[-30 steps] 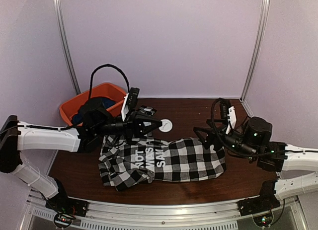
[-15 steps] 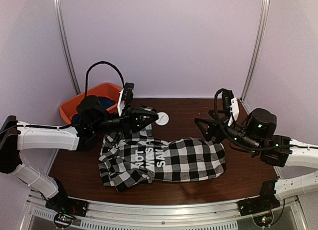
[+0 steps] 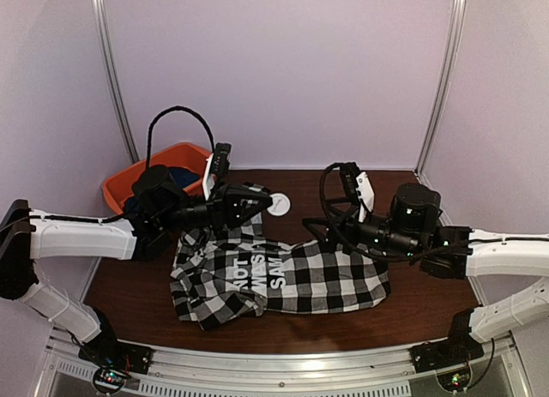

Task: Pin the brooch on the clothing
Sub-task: Pass from the left arm to the right

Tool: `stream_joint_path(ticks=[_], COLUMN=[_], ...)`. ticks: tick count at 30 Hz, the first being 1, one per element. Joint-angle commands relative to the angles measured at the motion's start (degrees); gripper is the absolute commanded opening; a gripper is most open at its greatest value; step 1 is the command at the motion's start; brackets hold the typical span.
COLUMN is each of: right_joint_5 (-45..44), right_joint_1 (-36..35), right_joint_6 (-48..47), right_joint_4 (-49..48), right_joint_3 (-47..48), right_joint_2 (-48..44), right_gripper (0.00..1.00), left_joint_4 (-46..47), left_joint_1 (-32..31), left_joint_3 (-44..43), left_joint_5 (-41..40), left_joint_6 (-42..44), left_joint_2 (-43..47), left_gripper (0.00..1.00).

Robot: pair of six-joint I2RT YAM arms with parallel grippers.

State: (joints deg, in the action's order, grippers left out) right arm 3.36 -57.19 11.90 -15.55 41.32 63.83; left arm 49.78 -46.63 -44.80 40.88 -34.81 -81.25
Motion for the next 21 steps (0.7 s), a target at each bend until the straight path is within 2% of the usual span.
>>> stream_joint_path(ticks=[1,4,9,14,21], right_joint_5=[3.44,2.74,2.81,3.97,5.16], right_joint_1=[-0.12,-0.09,-0.12,-0.12,-0.69], right_joint_6=[-2.21,-3.16,-1.90,-0.18,1.12], right_joint_4=[0.39,1.52,-1.88,-2.36,-9.05], right_joint_3=[4.36,5.51,4.33,4.05,2.38], right_joint_2=[0.90,1.29,0.69,1.79,4.37], right_gripper=[0.81,0.80,0.80,0.76,0.73], left_joint_4=[1.45,3.32,2.47,4.07,8.78], left_joint_1=[0.40,0.40,0.40,0.40,0.40], left_joint_3=[-0.56,-0.04,0.21,0.79,2.45], left_joint_5=[1.16,1.01,0.29,0.23,-0.14], left_joint_6=[-0.49,-2.06,-1.33,-2.31,-5.53], left_joint_2=[0.00,-0.16,1.35,2.06,0.77], left_gripper=[0.00,0.00,0.00,0.00,0.00])
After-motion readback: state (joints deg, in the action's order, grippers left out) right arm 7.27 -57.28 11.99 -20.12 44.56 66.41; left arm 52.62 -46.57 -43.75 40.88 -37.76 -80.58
